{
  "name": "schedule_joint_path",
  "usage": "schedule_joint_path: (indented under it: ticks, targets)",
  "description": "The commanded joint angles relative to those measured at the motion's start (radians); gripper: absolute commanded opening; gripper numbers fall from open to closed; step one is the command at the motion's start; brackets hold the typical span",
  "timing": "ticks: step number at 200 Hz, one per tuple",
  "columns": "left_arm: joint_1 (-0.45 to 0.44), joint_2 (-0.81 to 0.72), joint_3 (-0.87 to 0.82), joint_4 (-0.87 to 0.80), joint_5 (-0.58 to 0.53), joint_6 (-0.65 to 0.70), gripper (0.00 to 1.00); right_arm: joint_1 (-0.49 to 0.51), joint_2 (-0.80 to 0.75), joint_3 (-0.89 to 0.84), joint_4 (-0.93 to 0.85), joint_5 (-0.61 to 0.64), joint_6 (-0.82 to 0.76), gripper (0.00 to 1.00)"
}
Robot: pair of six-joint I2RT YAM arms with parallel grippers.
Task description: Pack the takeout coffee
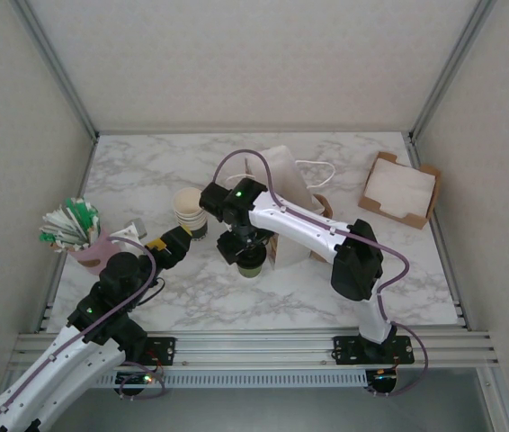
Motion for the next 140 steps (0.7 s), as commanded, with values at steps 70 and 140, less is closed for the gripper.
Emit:
schedule_joint_path:
  ticks: [70,140]
  targets:
    - [0.009,-0.002,-0.005,0.003,-0.011,0.016,1.00,-0.004,-0.015,-0.027,-0.015,0.014,0.022,0.82]
    - [0.010,-0.003,-0.003,0.003,-0.012,0.015,1.00,-0.004,-0.004,-0.046,0.006,-0.003,0.023,0.76]
